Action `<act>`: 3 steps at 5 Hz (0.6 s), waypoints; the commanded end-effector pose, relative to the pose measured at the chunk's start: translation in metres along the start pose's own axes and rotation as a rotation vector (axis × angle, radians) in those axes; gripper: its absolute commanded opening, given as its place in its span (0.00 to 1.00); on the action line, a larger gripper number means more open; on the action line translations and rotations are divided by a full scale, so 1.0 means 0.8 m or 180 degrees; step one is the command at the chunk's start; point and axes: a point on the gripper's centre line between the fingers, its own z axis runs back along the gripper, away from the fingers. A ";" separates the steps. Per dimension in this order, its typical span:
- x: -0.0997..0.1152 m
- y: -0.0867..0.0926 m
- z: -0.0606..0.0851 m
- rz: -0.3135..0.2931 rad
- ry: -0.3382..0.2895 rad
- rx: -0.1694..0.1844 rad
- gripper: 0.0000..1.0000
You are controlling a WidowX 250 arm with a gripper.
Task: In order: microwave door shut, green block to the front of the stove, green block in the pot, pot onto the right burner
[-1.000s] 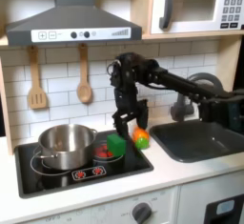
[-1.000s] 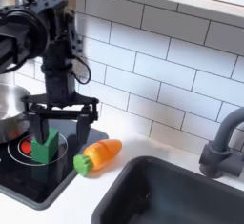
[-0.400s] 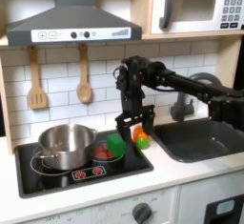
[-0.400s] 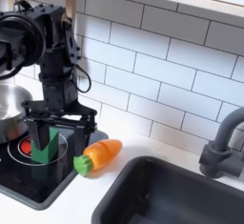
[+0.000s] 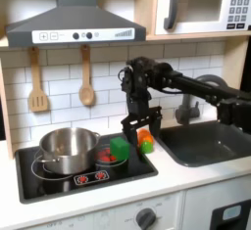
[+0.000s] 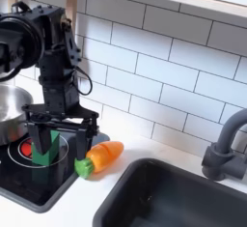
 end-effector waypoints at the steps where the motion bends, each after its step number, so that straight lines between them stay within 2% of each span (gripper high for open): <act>1: -0.006 -0.031 0.004 -0.0072 -0.0250 0.0371 1.00; 2: -0.012 -0.045 0.014 -0.0221 -0.0543 0.0702 1.00; 3: -0.016 -0.048 0.011 -0.0218 -0.0487 0.0633 1.00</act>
